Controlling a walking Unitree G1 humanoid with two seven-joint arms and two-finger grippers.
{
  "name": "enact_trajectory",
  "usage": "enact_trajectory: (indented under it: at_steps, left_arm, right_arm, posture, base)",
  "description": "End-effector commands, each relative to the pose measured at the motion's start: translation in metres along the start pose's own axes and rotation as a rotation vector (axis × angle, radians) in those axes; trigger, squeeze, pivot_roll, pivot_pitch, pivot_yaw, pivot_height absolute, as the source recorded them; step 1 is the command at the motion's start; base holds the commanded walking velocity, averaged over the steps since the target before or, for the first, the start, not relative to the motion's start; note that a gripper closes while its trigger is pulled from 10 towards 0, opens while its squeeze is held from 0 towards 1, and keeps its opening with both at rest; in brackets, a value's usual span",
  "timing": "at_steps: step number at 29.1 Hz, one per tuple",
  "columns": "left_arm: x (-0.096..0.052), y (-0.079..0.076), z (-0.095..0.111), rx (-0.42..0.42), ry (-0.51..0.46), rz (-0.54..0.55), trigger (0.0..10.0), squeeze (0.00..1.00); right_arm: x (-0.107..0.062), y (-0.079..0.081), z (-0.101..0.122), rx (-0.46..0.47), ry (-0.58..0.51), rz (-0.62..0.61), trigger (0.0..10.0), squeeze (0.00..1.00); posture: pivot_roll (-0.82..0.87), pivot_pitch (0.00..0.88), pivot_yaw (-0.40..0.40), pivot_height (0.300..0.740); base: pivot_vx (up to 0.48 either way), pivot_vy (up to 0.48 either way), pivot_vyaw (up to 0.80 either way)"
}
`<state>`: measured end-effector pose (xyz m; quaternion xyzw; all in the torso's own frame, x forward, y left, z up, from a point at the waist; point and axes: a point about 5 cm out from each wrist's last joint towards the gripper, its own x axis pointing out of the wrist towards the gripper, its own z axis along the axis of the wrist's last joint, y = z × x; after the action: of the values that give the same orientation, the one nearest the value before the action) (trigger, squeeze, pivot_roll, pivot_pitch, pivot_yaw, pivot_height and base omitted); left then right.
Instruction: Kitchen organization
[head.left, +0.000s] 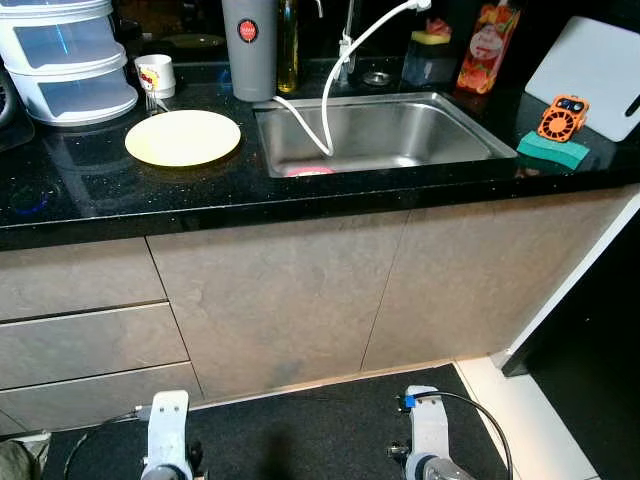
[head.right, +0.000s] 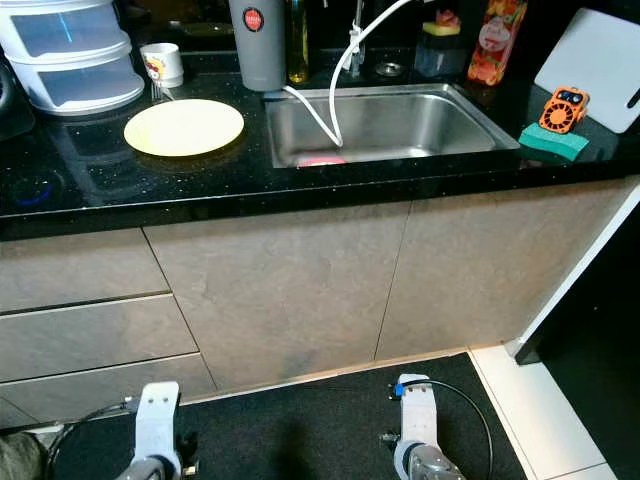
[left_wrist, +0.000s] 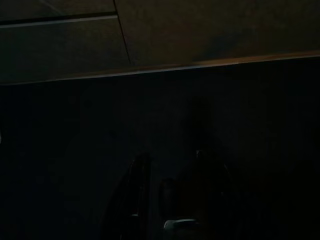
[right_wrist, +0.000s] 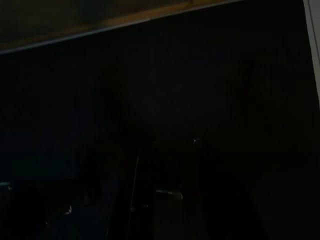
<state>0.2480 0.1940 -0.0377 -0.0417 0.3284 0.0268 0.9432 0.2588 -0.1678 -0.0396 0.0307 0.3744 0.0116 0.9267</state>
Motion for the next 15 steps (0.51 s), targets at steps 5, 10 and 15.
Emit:
enact_trajectory:
  at_steps: [5,10,15]
  left_arm:
    - [-0.002,-0.003,-0.011,-0.017,0.013,0.005,10.0,0.00]
    - [-0.001,0.002,-0.008,-0.054,0.014,0.045,10.0,0.00]
    - [0.001,0.004,0.000,0.020,-0.004,0.035,10.0,0.00]
  right_arm:
    - [-0.001,0.005,-0.010,0.002,0.030,-0.002,10.0,0.00]
    - [-0.001,0.004,-0.010,0.047,0.010,-0.039,10.0,0.00]
    - [-0.001,0.004,-0.013,0.050,0.019,-0.047,10.0,0.00]
  posture:
    - [0.00,0.091,0.005,0.740]
    - [0.01,0.081,0.012,0.740]
    - [0.02,0.084,0.005,0.740]
  base:
    - [0.000,0.000,0.00]
    - [0.000,0.000,0.00]
    - [0.000,0.000,0.00]
